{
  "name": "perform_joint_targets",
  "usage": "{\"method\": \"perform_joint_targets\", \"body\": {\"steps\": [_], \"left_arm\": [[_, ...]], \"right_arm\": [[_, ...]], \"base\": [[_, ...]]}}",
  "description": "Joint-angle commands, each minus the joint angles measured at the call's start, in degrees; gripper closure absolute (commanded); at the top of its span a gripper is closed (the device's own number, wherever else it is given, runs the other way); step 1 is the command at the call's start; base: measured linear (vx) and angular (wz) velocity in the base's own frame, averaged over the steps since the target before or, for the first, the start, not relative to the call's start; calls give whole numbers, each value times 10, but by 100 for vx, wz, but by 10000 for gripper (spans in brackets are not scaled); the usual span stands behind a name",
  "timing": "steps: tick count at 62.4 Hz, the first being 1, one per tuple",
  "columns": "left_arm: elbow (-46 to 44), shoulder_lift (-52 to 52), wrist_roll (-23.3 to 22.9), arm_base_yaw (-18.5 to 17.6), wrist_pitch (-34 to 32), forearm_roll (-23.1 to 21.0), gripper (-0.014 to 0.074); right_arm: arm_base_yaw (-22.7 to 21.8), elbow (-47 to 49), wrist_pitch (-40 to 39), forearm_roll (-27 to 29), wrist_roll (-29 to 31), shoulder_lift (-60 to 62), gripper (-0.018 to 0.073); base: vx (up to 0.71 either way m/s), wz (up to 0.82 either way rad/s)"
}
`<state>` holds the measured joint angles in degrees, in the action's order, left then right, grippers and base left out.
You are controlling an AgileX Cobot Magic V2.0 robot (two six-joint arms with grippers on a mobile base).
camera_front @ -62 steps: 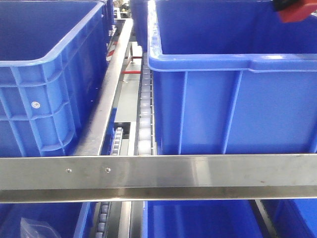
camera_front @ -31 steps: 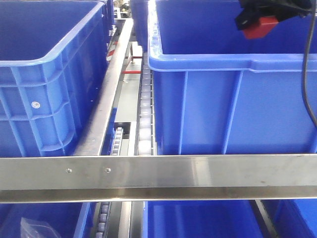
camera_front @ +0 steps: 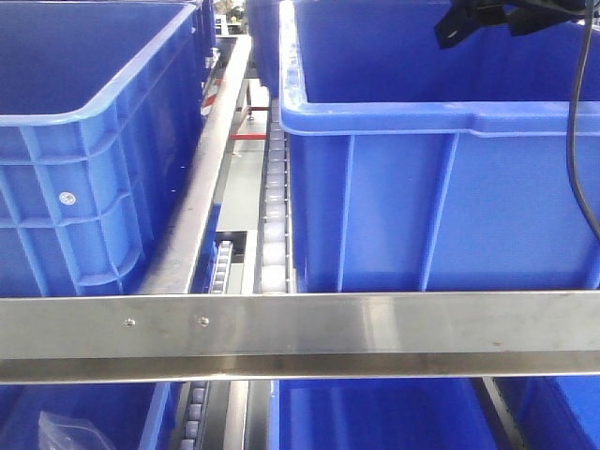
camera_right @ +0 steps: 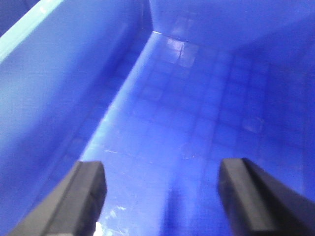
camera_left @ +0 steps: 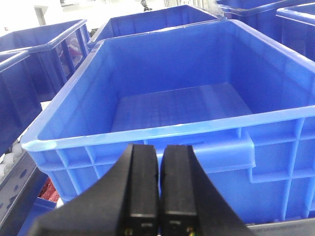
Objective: Pick red cube and place on left shelf
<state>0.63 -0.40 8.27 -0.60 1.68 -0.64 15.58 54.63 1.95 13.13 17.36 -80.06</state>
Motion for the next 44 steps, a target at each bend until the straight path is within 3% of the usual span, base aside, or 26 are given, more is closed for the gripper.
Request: {"method": "perform_joint_targets", "body": {"steps": [1,16,44], "left_arm": [[13,-1,0,-1,-52,-3,491],[13,-1,0,-1,-52,-3,491],[13,-1,0,-1,-52,-3,491]], "right_arm": [[-3,20,-50,3,1,21,86],[-3,-9,-47,3,1,57,513],[-41,-121,-54,3,1,179,502]], "base": [[0,0],[0,0],[0,0]]}}
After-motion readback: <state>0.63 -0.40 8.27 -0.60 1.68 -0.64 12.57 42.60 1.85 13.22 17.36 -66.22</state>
